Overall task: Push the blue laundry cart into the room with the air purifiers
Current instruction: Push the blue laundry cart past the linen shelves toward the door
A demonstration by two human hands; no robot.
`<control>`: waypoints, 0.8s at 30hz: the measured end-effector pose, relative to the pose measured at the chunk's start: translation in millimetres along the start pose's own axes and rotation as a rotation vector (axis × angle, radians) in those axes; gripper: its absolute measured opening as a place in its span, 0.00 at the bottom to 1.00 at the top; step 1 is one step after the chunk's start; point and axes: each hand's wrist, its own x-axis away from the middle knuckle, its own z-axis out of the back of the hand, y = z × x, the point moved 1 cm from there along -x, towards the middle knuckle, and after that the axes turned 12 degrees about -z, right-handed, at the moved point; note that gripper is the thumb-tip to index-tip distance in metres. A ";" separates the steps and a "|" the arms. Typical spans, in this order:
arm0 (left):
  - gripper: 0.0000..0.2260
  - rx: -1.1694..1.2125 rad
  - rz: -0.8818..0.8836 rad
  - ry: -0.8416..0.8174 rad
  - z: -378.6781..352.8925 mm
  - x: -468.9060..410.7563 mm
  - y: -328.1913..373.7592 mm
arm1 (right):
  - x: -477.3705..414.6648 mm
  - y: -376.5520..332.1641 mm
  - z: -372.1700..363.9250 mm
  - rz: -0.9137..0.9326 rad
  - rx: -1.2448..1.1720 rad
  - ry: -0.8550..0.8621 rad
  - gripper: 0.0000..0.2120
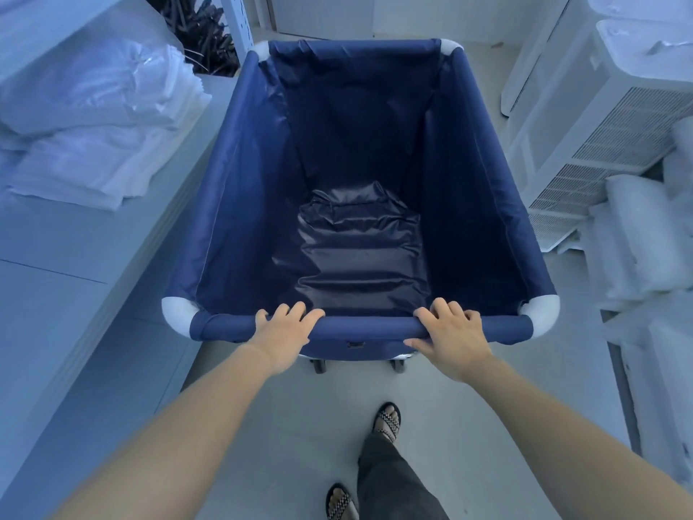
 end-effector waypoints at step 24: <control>0.20 0.061 -0.003 0.195 53.6 -98.1 -118.4 | -154.7 -37.4 38.4 -0.015 0.029 -0.007 0.23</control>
